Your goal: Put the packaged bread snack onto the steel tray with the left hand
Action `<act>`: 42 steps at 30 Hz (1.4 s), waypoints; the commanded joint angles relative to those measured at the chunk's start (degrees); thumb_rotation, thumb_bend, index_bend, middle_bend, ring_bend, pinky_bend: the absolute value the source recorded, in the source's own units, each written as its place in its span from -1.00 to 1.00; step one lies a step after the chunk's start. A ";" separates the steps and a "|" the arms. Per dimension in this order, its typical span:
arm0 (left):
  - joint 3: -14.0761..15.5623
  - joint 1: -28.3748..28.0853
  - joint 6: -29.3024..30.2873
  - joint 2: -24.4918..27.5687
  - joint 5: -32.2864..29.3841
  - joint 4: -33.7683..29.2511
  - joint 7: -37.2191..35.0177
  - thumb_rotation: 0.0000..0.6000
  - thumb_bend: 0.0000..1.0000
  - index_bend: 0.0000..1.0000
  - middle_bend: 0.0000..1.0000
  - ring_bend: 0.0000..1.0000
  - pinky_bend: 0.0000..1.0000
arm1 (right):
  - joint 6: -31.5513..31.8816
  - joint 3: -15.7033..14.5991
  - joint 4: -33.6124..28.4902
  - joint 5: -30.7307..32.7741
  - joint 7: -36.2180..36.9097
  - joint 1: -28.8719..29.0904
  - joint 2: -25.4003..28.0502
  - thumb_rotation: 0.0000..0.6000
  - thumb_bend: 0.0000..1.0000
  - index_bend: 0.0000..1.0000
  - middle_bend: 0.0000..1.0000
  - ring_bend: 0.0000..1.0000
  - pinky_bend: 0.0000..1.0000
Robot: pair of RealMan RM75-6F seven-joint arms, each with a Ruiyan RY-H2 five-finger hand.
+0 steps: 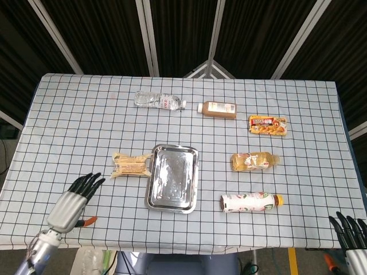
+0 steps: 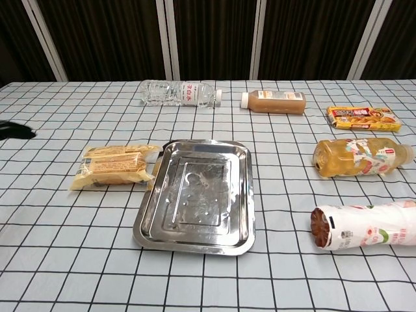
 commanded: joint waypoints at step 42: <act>-11.26 -19.14 -0.19 -30.04 -12.16 31.22 -0.01 1.00 -0.47 -0.40 0.12 -0.05 -0.15 | -9.64 3.96 -2.37 12.50 3.33 5.31 2.60 1.00 -0.35 -1.00 -1.00 -1.00 -1.00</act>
